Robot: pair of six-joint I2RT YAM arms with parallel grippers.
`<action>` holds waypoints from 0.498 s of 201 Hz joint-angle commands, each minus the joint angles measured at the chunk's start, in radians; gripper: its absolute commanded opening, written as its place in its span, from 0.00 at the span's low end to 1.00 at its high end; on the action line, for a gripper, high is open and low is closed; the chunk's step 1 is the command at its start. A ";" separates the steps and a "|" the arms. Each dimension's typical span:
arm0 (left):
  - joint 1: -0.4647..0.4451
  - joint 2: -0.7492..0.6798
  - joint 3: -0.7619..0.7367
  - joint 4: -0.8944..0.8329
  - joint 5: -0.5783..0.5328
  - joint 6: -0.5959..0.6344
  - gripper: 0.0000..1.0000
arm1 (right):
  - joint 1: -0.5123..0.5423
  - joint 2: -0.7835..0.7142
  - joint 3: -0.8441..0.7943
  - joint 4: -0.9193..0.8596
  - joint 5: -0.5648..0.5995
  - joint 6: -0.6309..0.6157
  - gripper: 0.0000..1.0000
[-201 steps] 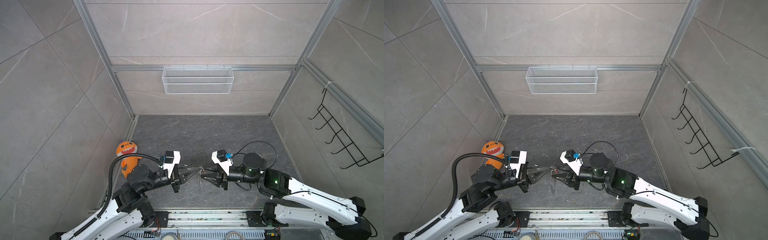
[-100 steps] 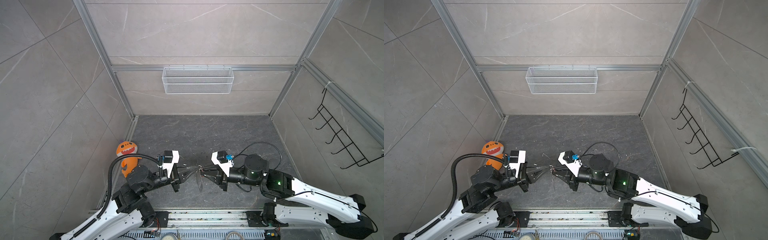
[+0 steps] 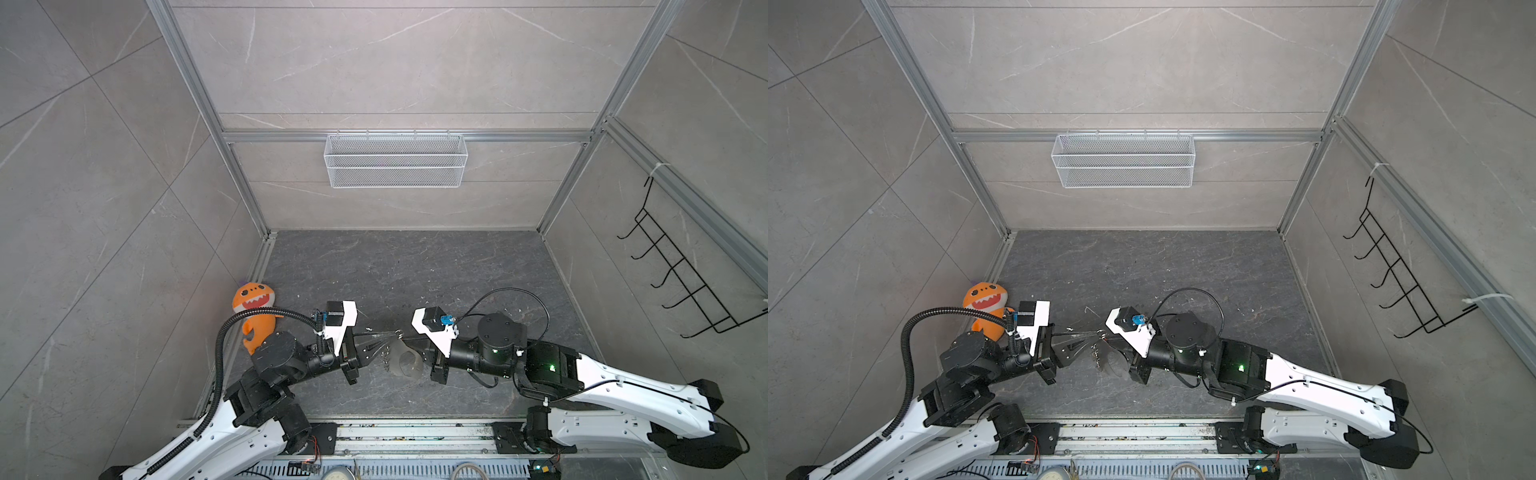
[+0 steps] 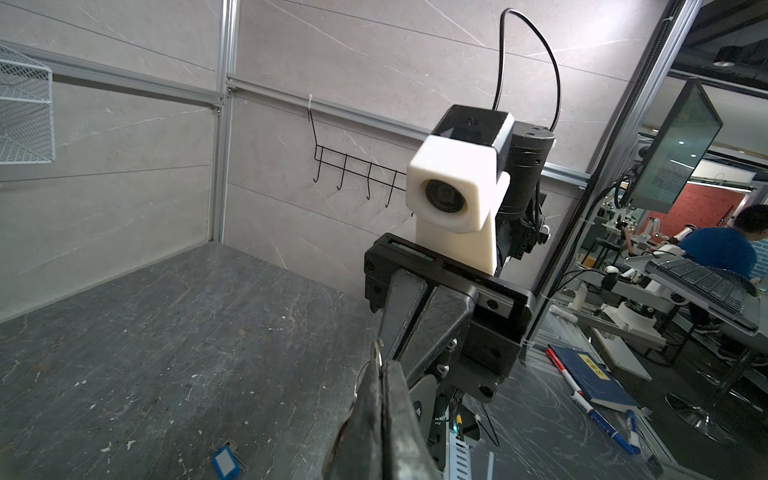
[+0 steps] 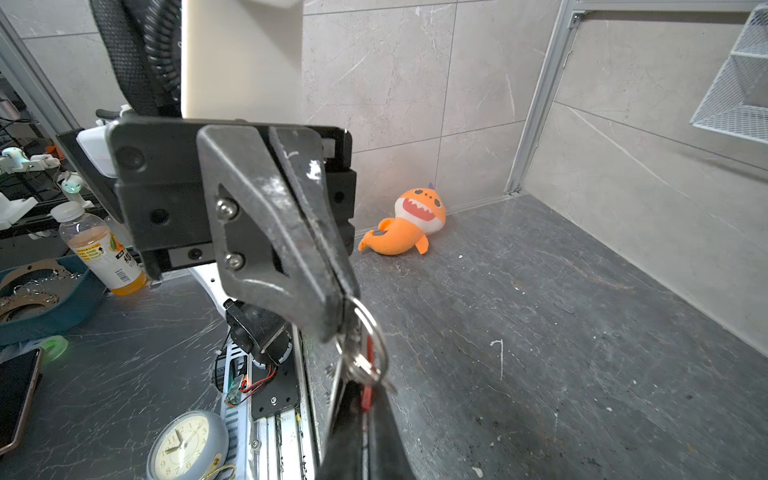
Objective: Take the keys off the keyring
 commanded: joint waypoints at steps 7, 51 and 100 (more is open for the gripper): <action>-0.002 -0.012 0.000 0.101 -0.002 -0.014 0.00 | 0.012 0.027 0.026 -0.055 -0.073 -0.023 0.00; -0.002 -0.017 0.006 0.069 0.018 0.004 0.00 | 0.013 0.036 0.022 -0.091 -0.133 -0.012 0.00; -0.002 -0.018 0.040 -0.018 0.078 0.036 0.00 | 0.012 -0.041 0.031 -0.138 -0.079 -0.016 0.30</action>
